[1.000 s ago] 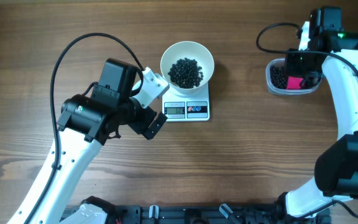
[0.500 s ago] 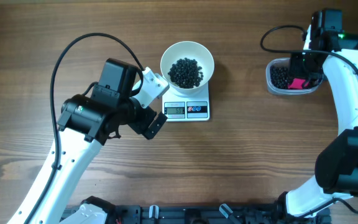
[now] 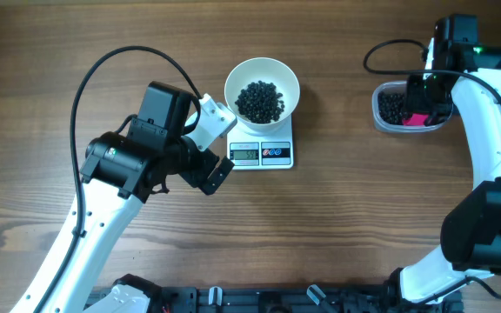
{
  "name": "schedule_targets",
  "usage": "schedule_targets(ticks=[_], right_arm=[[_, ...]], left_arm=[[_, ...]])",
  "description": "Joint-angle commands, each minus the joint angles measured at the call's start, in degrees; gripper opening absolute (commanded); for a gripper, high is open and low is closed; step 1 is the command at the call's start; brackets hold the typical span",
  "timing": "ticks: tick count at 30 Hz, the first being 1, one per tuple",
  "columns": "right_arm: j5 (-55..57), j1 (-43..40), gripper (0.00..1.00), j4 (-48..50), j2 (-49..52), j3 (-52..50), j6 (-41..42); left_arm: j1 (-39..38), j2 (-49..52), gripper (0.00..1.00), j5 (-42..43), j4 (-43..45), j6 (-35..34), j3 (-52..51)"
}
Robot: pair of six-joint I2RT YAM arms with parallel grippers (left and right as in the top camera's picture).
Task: Scoop item into bowl and weigh 150g on scale
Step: 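Scoop beans with the pink cup by dragging it through the tub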
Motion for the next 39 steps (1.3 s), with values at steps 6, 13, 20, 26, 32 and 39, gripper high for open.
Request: schedule_targets(ticks=[6, 13, 20, 26, 32, 39], right_arm=[[-4.59, -0.31, 0.04, 3.69, 1.57, 0.55, -13.29], [-15.72, 0.81, 0.04, 3.26, 3.56, 0.48, -18.43], [-25.31, 0.98, 0.04, 2.56, 3.54, 0.61, -19.67], [-25.77, 0.02, 0.04, -1.68, 3.41, 1.92, -19.69], [-31.85, -4.39, 0.04, -2.47, 3.32, 2.01, -19.65], [-35.21, -9.42, 0.04, -2.51, 3.34, 1.99, -19.91]], left_arm=[[0.37, -0.33, 1.00, 0.90, 0.11, 1.16, -0.35], [0.37, -0.33, 1.00, 0.92, 0.11, 1.16, -0.35], [0.37, -0.31, 1.00, 0.92, 0.11, 1.16, -0.35], [0.35, -0.31, 1.00, 0.92, 0.11, 1.16, -0.35], [0.37, -0.33, 1.00, 0.92, 0.11, 1.16, -0.35], [0.37, -0.31, 1.00, 0.92, 0.11, 1.16, -0.35]])
